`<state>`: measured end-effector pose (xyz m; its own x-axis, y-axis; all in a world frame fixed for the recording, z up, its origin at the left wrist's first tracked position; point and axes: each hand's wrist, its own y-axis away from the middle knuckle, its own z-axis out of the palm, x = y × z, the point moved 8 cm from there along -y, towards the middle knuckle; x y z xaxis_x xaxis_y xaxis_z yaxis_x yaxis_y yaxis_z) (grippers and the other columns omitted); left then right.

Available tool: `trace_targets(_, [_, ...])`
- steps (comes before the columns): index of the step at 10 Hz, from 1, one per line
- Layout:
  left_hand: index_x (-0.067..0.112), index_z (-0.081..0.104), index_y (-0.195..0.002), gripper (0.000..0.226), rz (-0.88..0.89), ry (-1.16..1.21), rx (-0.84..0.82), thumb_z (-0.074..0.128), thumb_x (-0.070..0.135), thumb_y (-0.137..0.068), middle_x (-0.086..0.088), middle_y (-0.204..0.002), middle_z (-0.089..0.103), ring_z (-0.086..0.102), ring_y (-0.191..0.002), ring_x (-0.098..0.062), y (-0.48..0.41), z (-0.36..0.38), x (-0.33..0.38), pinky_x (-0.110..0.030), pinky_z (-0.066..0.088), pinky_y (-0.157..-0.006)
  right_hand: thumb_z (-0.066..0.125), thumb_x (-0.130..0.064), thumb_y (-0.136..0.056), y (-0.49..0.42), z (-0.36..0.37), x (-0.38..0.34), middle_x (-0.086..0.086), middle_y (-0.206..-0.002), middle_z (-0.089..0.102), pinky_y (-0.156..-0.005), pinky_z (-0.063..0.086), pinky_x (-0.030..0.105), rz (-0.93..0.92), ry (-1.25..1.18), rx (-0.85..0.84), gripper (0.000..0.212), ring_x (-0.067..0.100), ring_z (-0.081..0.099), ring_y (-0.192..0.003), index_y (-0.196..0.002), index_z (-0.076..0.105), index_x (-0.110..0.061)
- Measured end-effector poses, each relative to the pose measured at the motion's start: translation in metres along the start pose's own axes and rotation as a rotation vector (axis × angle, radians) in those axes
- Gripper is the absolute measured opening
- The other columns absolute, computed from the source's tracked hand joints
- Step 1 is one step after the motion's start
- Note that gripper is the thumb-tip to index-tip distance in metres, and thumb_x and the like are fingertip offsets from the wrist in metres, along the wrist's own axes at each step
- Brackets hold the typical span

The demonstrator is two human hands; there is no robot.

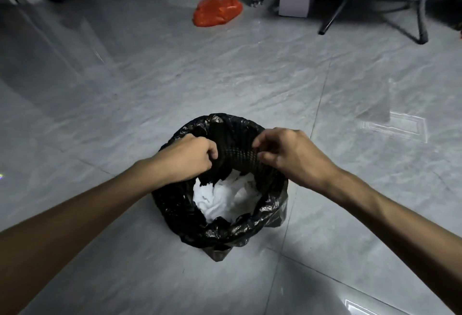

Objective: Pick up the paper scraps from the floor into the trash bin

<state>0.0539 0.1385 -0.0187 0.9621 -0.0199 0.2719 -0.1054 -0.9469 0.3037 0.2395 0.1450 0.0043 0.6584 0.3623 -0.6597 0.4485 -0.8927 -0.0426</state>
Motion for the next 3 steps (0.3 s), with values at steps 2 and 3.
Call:
trace_targets(2, [0.030, 0.066, -0.096, 0.013, 0.134, 0.027, -0.014, 0.060, 0.028, -0.084, 0.012, -0.074, 0.065, 0.061, -0.080, -0.013, -0.021, -0.011, 0.066, -0.026, 0.042, -0.068, 0.062, -0.020, -0.086, 0.001, -0.031, 0.030, -0.007, -0.078, 0.065, -0.058, 0.039, 0.014, 0.142, 0.088, -0.054, 0.011, 0.010, 0.057, -0.071, -0.095, 0.068, -0.023])
trace_targets(3, [0.028, 0.064, -0.097, 0.014, 0.183, 0.012, -0.071, 0.062, 0.035, -0.085, 0.011, -0.071, 0.057, 0.061, -0.082, -0.018, -0.039, -0.036, 0.114, -0.029, 0.047, -0.072, 0.061, -0.028, -0.087, -0.005, -0.068, 0.041, 0.000, -0.091, 0.067, -0.069, 0.046, 0.028, 0.265, 0.160, -0.166, 0.014, 0.019, 0.058, -0.078, -0.098, 0.066, -0.021])
